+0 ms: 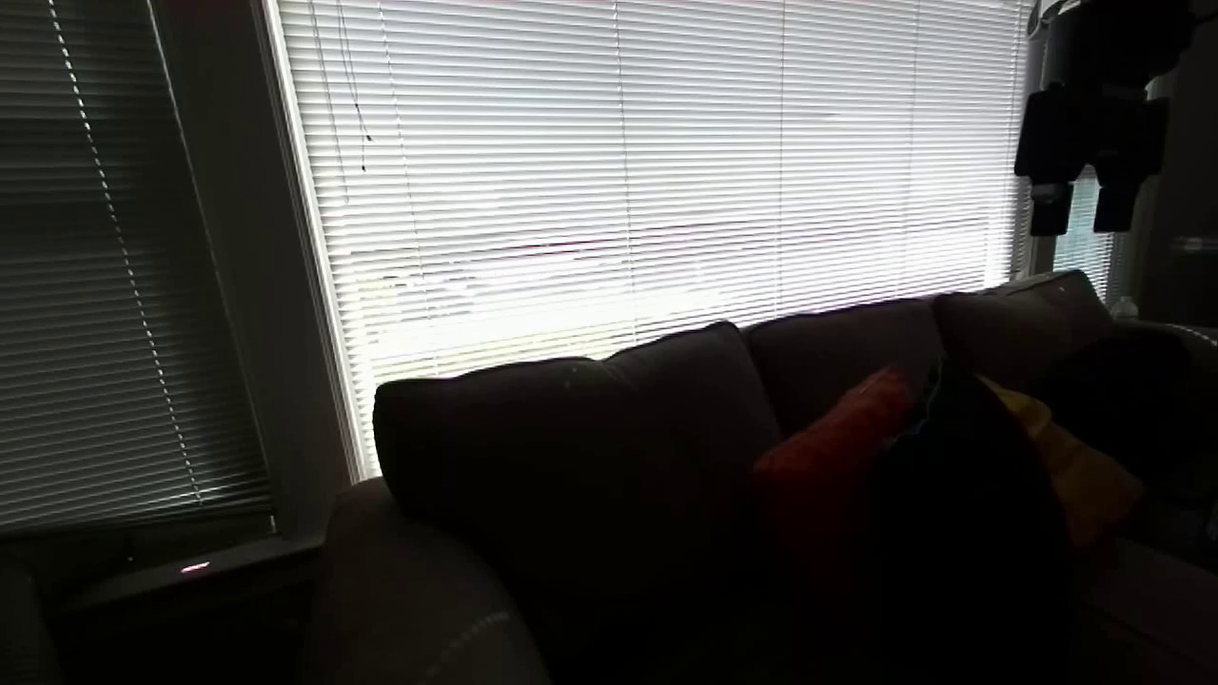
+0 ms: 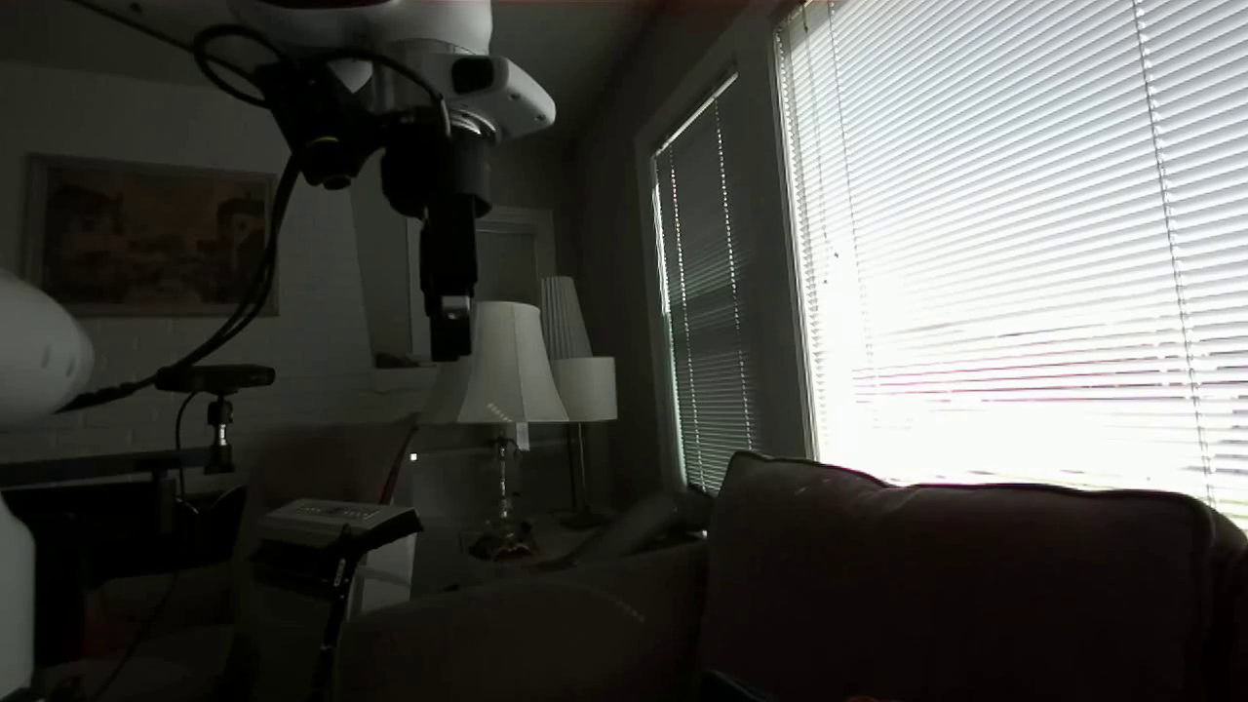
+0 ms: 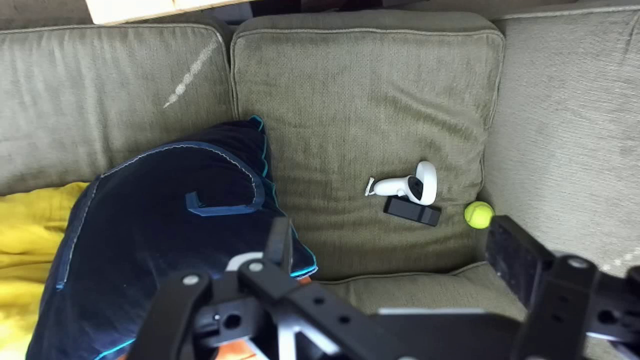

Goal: Put the grey object on the left armrest

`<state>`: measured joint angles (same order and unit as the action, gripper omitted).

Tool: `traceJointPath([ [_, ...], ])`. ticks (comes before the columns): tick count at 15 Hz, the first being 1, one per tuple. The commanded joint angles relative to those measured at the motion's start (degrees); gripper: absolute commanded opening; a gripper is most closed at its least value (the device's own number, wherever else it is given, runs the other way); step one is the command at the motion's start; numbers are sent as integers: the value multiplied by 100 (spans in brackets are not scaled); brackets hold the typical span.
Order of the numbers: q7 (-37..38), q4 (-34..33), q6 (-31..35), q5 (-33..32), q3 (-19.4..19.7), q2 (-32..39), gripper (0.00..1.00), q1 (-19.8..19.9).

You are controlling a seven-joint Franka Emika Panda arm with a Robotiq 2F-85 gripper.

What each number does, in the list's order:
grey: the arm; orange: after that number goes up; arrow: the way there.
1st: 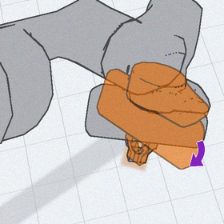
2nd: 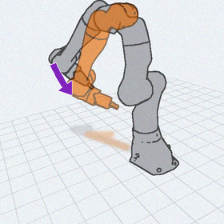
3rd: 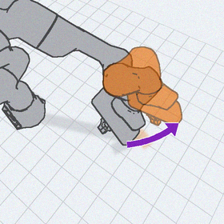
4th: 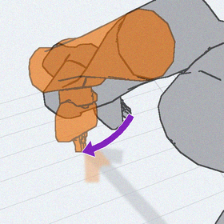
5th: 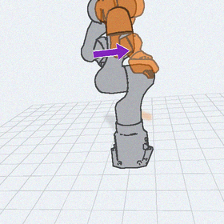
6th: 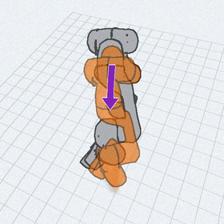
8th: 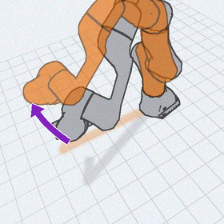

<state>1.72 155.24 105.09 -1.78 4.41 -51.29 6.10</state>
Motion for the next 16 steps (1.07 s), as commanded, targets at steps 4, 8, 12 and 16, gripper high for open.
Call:
traceJointPath([
  [4,16,90,272,62,-22,111,100,-38],
  [8,43,310,1192,472,-27,606,100,-324],
  [12,12,335,2185,815,-166,1586,100,-642],
  [16,-89,354,2993,1022,-296,2638,100,-947],
])
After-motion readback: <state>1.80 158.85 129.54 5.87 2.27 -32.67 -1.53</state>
